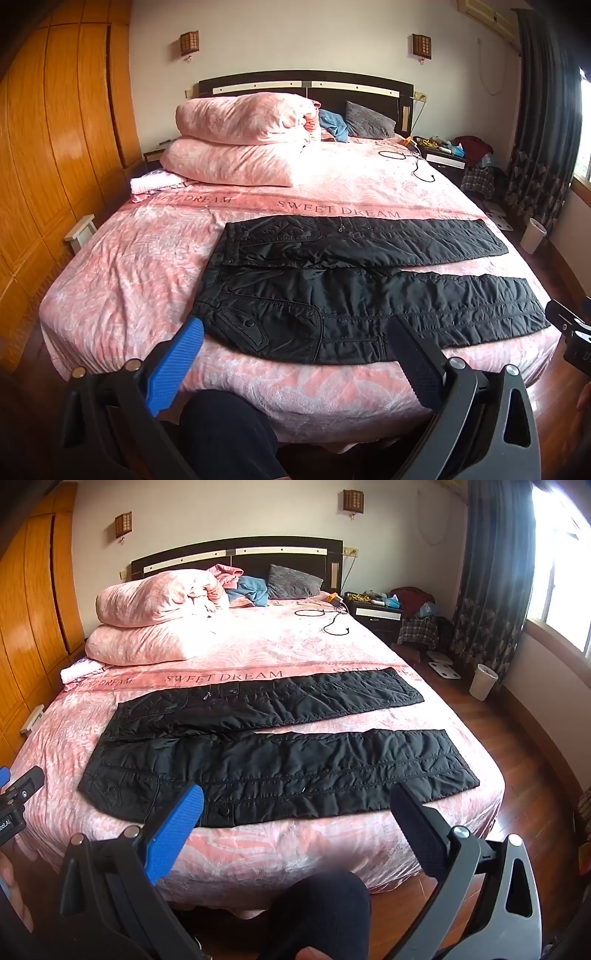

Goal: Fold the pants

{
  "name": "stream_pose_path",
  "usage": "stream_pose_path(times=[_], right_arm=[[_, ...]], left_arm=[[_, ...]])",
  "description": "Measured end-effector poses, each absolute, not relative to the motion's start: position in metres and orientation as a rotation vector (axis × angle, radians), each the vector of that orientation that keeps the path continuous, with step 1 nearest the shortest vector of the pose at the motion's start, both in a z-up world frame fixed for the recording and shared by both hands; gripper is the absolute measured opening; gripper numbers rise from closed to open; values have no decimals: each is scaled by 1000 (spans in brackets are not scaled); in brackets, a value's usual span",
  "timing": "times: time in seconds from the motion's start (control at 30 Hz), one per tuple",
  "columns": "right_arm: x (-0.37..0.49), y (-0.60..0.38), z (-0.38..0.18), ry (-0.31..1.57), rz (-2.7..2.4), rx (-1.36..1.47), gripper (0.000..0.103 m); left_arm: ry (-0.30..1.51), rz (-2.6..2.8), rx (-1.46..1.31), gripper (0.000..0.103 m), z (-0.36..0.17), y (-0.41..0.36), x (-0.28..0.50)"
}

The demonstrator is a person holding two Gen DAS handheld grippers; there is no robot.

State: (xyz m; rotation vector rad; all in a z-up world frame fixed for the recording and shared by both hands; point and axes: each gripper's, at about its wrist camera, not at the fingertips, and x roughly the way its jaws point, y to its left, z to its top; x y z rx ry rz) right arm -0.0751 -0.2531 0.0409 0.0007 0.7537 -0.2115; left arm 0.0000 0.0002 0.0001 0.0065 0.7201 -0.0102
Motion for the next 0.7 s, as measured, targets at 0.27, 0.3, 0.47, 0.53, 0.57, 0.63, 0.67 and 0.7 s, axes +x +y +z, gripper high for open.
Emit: stream_pose_path(times=[0.27,0.3,0.47,0.53,0.57,0.63,0.67,0.7], right_arm=[[-74,-254,41,754,-212,-1,101],[-74,-254,41,754,-212,-1,101],[-74,-254,41,755,-213,0,101],[-74,-254,41,754,-212,-1,101],[-74,-254,41,755,-213,-2,101],[-75,-254,40,752,-213,-1,101],[-75,-254,40,753,-212,-1,101],[-75,-254,40,753,-213,-3,101]], left_arm=[[720,-11,6,99,0,0,0],[720,-10,8,99,0,0,0],[720,-10,6,99,0,0,0],[719,-10,6,99,0,0,0],[720,-9,6,99,0,0,0],[717,-9,7,99,0,0,0],[716,-8,7,99,0,0,0],[716,-9,6,99,0,0,0]])
